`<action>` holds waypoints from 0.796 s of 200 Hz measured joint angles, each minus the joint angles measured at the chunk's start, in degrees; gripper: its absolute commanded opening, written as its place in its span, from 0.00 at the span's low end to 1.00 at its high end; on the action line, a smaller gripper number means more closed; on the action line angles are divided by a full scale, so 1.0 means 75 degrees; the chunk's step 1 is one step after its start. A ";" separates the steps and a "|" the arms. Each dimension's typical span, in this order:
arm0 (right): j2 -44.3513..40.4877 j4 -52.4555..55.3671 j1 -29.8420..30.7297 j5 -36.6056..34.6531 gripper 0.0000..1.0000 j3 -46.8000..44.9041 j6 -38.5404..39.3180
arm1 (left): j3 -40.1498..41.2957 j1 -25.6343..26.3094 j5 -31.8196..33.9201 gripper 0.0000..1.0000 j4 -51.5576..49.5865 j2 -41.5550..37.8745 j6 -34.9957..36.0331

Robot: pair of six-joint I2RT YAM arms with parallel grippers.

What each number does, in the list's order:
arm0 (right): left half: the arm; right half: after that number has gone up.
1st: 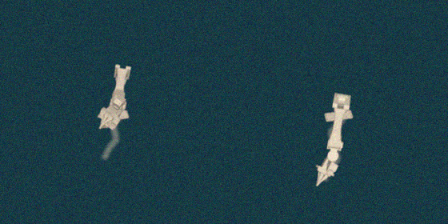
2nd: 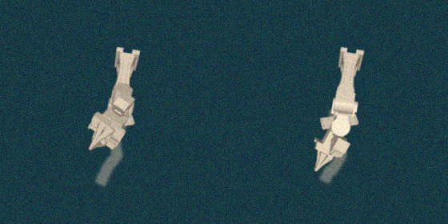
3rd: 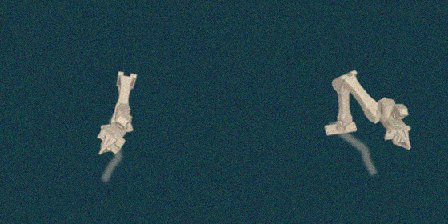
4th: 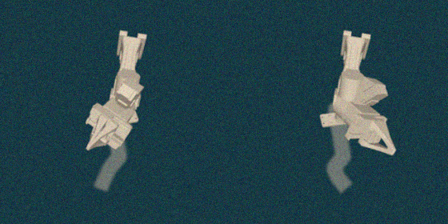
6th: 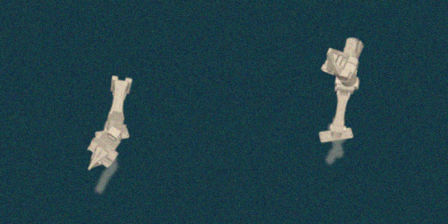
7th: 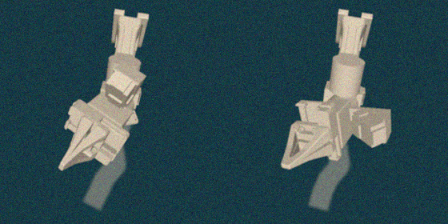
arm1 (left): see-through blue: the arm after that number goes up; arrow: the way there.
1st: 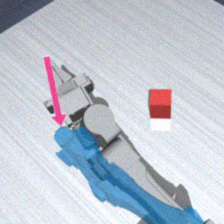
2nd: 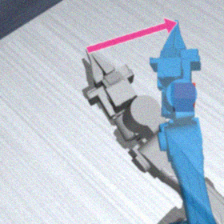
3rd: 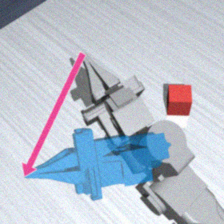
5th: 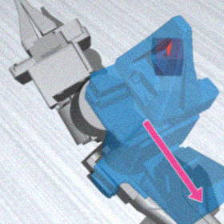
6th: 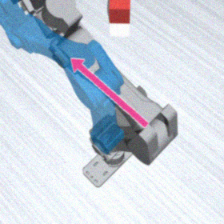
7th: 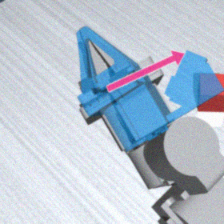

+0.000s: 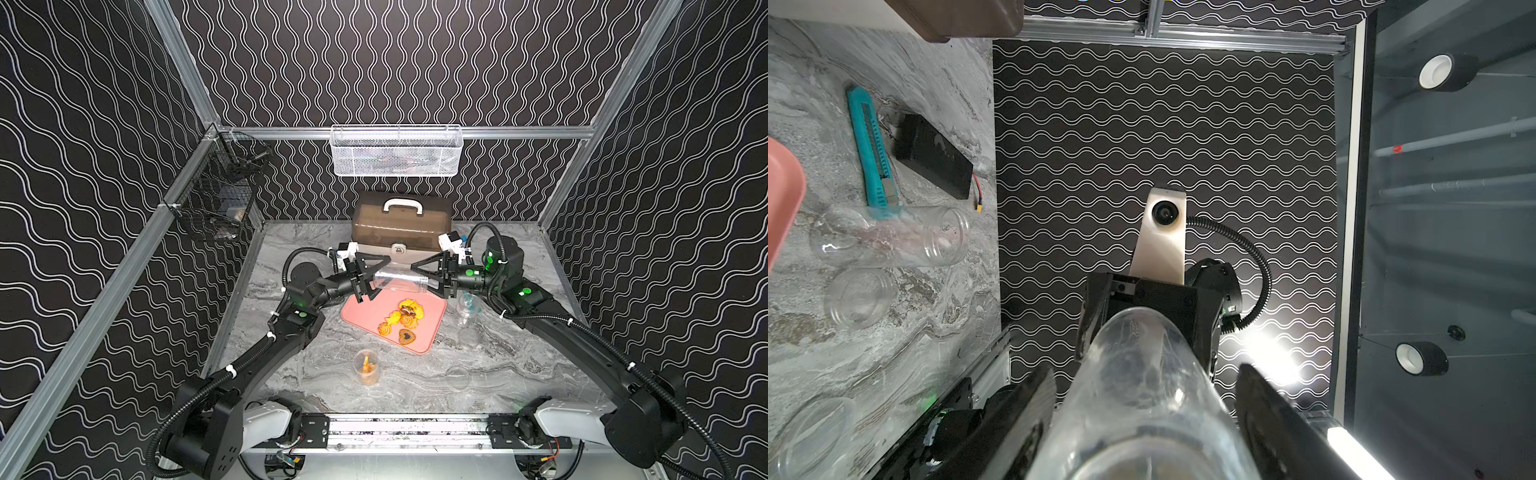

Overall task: Pour the cookies out of the jar
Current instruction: Place the jar at the center of the board.

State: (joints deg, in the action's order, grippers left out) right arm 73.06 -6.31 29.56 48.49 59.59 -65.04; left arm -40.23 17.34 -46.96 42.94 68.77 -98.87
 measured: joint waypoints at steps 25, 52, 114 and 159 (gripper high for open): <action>-0.0026 0.0003 0.0000 0.0000 0.68 -0.0029 0.0003 | -0.0020 0.0003 0.0000 0.78 -0.0023 0.0000 0.0000; -0.0038 0.0003 -0.0006 -0.0003 0.67 -0.0070 0.0003 | -0.0020 0.0003 0.0006 0.82 -0.0064 -0.0003 0.0003; -0.0023 -0.0041 -0.0009 -0.0029 0.65 -0.0184 0.0003 | -0.0017 0.0003 0.0029 0.85 -0.0137 0.0026 0.0009; 0.0015 -0.0058 -0.0061 -0.0032 0.65 -0.0294 -0.0009 | 0.0061 0.0003 0.0029 0.90 -0.0239 0.0041 0.0047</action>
State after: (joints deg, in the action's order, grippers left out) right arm 73.17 -6.74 29.10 48.25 57.39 -65.10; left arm -39.77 17.37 -46.74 41.15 69.08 -98.52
